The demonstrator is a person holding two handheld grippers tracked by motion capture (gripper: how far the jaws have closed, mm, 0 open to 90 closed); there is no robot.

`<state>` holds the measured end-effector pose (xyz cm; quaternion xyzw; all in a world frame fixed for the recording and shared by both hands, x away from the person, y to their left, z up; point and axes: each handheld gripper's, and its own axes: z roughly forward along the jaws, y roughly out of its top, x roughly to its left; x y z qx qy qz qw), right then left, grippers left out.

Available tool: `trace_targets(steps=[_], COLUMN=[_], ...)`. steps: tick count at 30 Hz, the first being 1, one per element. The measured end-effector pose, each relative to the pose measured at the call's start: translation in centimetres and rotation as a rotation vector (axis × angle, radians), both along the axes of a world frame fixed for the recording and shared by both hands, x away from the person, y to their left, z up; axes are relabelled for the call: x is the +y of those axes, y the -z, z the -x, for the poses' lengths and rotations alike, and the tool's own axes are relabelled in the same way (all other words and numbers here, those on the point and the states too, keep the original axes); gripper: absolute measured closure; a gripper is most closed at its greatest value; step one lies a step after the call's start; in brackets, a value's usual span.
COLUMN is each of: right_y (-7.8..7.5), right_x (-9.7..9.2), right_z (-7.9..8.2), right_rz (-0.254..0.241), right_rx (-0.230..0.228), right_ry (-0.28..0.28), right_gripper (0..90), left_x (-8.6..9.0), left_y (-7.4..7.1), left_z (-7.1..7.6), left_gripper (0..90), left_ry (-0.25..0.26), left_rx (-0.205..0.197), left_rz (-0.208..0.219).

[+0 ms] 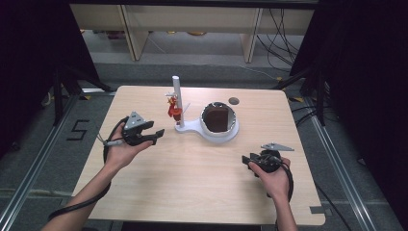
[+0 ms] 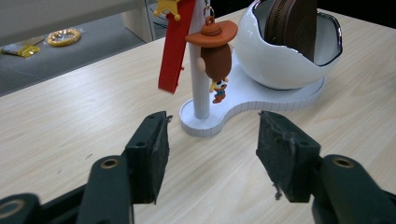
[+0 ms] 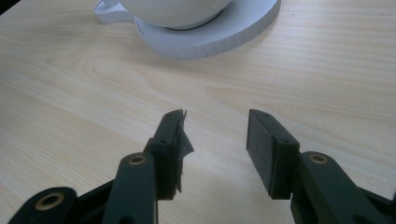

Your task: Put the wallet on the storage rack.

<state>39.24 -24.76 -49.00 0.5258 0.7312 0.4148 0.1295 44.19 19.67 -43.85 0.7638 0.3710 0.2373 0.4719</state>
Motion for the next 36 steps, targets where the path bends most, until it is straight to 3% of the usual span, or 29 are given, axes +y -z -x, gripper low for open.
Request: trace_targets(steps=[6, 13, 14, 15, 17, 18, 21, 23, 33, 34, 36], right_y=[0.1, 0.1, 0.3, 0.3, 0.3, 0.3, 0.4, 0.3, 0.6, 0.6, 0.7], right_x=[0.0, 0.1, 0.1, 0.4, 0.3, 0.2, 0.2, 0.3, 0.2, 0.4, 0.4], right_z=[-0.1, 0.0, -0.1, 0.1, 0.0, -0.1, -0.1, 0.1, 0.0, 0.2, 0.2], right_rz=[-0.009, 0.006, -0.010, -0.031, -0.010, 0.016, 0.017, -0.006, -0.001, -0.014, -0.019], right_rx=[-0.004, 0.002, -0.006, 0.018, 0.011, -0.004, -0.005, 0.027, -0.008, 0.018, 0.012], right_ry=[-0.006, 0.002, -0.004, 0.018, 0.011, 0.005, 0.005, 0.019, 0.002, 0.031, 0.022], right_gripper=[57.2, 57.1, 57.0, 57.0, 56.9, 56.9, 56.6, 56.4, 55.9, 55.8, 55.6], left_x=[2.0, 4.2, 4.6, 4.9, 5.5, 5.7, 6.2, 6.5, 7.7, 7.8, 8.0], left_y=[0.9, 2.0, 2.3, 2.4, 2.9, 3.2, 4.0, 4.7, 7.5, 7.7, 8.0], left_z=[1.6, 3.1, 3.3, 3.5, 4.0, 4.1, 4.7, 5.1, 6.5, 6.7, 6.7], left_gripper=[35.5, 34.9, 34.9, 34.9, 35.0, 35.0, 35.1, 35.1, 35.1, 35.1, 35.1], left_ry=[-0.031, -0.078, -0.091, -0.097, -0.113, -0.113, -0.121, -0.131, -0.156, -0.164, -0.165], left_rx=[-0.022, -0.023, -0.026, -0.024, -0.026, -0.028, -0.025, -0.021, -0.033, -0.037, -0.045], left_rz=[-0.022, -0.008, 0.002, -0.004, 0.000, 0.007, 0.011, 0.021, 0.051, 0.054, 0.069])
